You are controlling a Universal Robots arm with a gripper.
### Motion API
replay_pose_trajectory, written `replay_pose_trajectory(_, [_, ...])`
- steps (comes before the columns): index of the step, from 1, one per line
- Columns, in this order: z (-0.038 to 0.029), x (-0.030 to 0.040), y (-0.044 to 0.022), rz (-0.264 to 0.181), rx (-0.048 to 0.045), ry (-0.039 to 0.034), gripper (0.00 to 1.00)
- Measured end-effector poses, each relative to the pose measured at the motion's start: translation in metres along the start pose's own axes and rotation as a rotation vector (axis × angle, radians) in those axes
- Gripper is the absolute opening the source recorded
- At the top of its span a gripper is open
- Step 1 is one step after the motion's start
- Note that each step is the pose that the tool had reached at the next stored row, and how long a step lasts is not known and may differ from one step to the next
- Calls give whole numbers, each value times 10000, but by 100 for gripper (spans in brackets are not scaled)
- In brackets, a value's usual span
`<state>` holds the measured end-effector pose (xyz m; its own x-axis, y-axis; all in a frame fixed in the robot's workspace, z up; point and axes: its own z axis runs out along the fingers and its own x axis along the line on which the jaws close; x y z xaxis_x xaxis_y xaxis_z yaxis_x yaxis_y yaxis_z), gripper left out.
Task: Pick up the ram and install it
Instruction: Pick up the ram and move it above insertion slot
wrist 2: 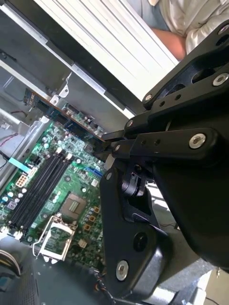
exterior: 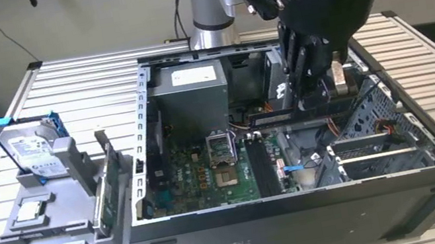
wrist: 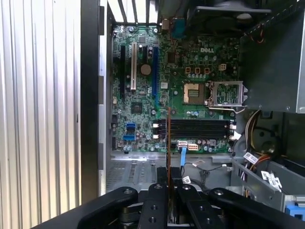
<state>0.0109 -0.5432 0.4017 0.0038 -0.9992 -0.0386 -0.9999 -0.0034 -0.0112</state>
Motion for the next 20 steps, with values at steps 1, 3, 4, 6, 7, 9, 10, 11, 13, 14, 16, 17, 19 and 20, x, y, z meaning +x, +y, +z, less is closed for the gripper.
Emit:
replay_pose_trajectory(1, [1,-12,0,0,1,0,14])
replay_pose_trajectory(3, [1,-36,0,-1,0,1,14])
replay_pose_trajectory(4, [2,-48,0,0,0,0,14])
replay_pose_trajectory(6, [3,-75,0,0,0,0,14])
replay_pose_trajectory(7, [4,-88,0,0,1,-1,14])
replay_pose_trajectory(9, [5,-115,0,0,0,0,14])
replay_pose_trajectory(10, [6,-130,0,0,0,0,14])
replay_pose_trajectory(11, [7,-144,0,0,0,0,14])
replay_pose_trajectory(13, [9,-174,-1,-1,0,1,14])
replay_pose_trajectory(14, [10,-190,0,0,0,0,14])
replay_pose_trajectory(16, [12,-223,-1,-1,0,0,14])
replay_pose_trajectory(17, [13,-241,-1,-1,0,0,14])
replay_pose_trajectory(19, [15,-274,-1,0,0,0,14])
replay_pose_trajectory(20, [16,-291,-1,0,0,1,14])
